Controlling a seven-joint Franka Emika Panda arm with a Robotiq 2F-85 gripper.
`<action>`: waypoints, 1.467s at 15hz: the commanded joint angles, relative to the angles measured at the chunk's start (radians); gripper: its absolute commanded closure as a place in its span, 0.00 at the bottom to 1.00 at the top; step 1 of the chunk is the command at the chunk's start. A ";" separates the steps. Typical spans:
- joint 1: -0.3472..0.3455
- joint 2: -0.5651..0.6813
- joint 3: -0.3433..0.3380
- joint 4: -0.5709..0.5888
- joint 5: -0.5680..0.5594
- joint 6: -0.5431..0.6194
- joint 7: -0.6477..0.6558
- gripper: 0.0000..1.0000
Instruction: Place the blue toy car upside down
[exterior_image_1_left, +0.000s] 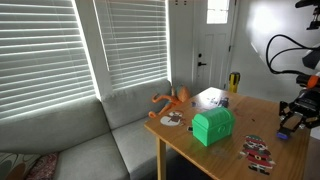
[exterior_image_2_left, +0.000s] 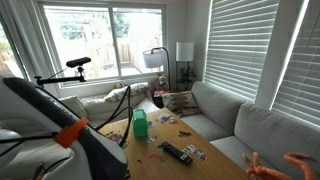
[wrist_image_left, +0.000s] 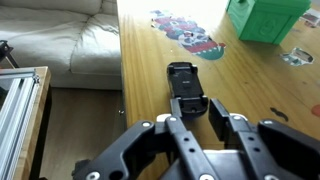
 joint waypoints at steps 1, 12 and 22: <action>0.005 -0.022 0.012 0.029 -0.044 0.048 0.057 0.39; 0.063 -0.251 0.178 0.180 -0.462 0.048 0.429 0.00; 0.152 -0.369 0.320 0.270 -0.768 0.008 0.405 0.00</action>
